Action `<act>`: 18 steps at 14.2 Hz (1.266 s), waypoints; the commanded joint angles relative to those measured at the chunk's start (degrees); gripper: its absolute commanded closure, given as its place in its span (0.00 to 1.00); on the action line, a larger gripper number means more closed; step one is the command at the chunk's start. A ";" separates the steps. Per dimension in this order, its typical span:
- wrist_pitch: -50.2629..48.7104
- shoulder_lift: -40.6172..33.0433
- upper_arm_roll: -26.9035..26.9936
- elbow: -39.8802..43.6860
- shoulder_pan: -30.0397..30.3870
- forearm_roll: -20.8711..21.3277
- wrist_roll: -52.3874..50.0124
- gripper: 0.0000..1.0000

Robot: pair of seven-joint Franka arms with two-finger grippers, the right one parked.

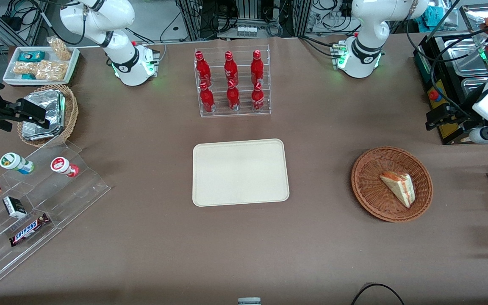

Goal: Place sandwich from basket to tray

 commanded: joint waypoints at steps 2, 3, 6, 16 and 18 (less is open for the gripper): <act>-0.91 0.22 0.29 0.42 -0.61 0.93 -0.92 0.00; -0.91 0.31 0.29 0.41 -0.61 0.93 -0.92 0.00; -0.82 0.31 0.29 0.41 -0.61 1.02 -0.92 0.00; 7.58 3.38 0.65 -8.00 -0.18 1.55 -0.92 0.00; 16.10 3.56 0.65 -14.58 0.88 1.55 -0.83 0.00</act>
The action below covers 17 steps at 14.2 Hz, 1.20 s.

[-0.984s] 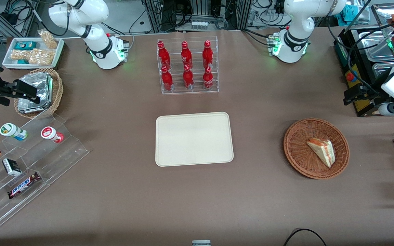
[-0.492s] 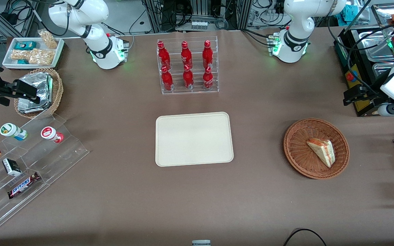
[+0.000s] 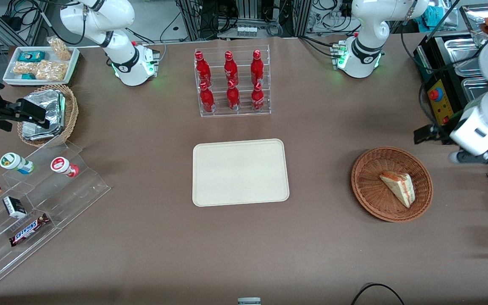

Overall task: Place sandwich from basket to tray
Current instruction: 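Move the left gripper over the wrapped sandwich in the wicker basket, then lower the left gripper and close it on the sandwich's crust edge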

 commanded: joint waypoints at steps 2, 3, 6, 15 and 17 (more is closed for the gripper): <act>14.59 -0.01 0.14 -11.41 0.66 0.86 -0.59 0.00; 18.11 0.86 0.14 -13.35 0.74 0.86 -0.59 0.00; 25.33 4.02 0.14 -16.00 1.97 0.77 -0.77 0.00; 35.36 11.06 0.14 -16.01 2.94 -0.02 -29.47 0.00; 36.34 12.64 0.14 -15.92 3.38 -0.02 -32.57 0.00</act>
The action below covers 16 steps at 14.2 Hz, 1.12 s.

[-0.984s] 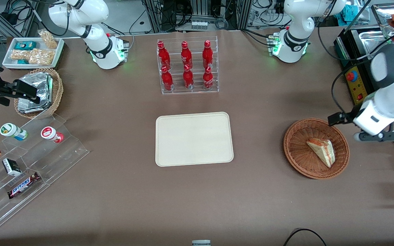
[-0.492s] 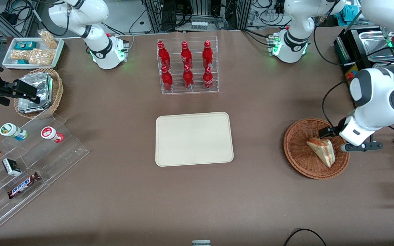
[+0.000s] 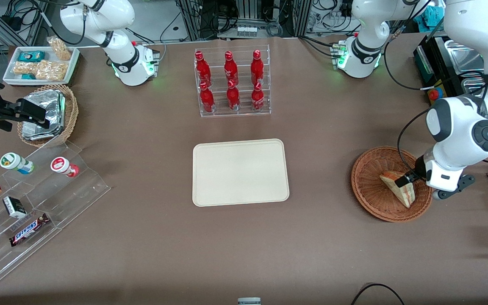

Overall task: Place sandwich from basket to tray
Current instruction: 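Lower the left gripper and close it on the sandwich's crust edge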

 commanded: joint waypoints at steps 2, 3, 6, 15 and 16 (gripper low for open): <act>1.46 3.21 -0.16 0.32 0.71 0.06 -4.68 0.00; 1.81 4.35 -0.16 0.50 0.71 0.06 -4.68 0.00; 2.95 5.59 -0.16 0.59 0.71 0.06 -4.86 0.69; -14.06 0.59 -1.47 7.87 -1.82 0.59 -0.40 1.00; -17.67 1.19 -2.17 10.67 -3.32 0.59 2.41 1.00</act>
